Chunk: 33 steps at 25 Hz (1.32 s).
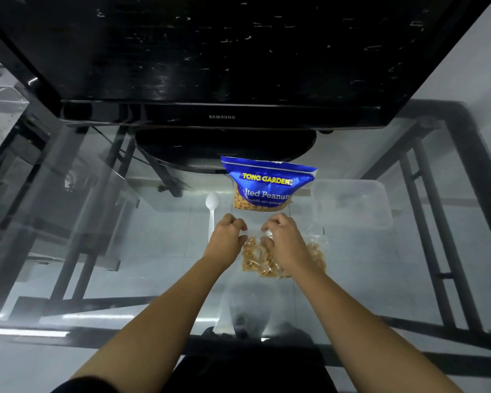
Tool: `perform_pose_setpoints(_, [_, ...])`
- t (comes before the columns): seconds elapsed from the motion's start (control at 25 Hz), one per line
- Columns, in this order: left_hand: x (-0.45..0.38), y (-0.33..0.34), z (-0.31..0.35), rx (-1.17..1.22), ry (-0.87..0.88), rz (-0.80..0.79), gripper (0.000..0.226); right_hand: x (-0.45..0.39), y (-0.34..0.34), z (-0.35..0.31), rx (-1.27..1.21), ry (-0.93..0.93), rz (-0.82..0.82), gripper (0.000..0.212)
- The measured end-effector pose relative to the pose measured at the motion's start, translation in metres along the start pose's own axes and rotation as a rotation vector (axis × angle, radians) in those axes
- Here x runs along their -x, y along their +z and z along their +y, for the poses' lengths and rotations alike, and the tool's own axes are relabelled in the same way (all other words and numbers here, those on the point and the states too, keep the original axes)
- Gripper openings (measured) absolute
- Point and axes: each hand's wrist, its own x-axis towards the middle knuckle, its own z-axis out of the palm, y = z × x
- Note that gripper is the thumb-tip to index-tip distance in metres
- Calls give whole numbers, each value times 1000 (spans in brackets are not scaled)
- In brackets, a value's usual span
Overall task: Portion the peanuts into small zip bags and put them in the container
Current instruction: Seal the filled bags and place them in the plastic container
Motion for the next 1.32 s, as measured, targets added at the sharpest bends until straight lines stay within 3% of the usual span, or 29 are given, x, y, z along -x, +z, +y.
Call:
perform_pose_setpoints(0.12, [5, -4, -1, 138, 41, 10, 3, 5, -3, -7, -3, -63, 56, 15])
perform_pose_setpoints(0.2, [13, -14, 0, 342, -7, 22, 11, 11, -6, -11, -110, -34, 56, 7])
perform_pose_setpoints(0.36, [29, -34, 8, 717, -123, -15, 15, 27, -16, -16, -660, 195, 88, 6])
perform_pose_setpoints(0.56, [38, -73, 26, 743, -15, -43, 14, 40, -44, -35, -998, 218, 150, 8])
perform_pose_setpoints(0.84, [36, -115, 59, 258, 211, 58, 11, 42, -80, -61, -926, 89, 223, 5])
perform_pose_setpoints(1.12, [37, -117, 61, 172, 224, 182, 13, 38, -92, -63, -579, 41, 350, 5])
perform_pose_setpoints(1.32, [37, -115, 50, 234, 178, 192, 16, 37, -94, -55, -618, 34, 289, 4])
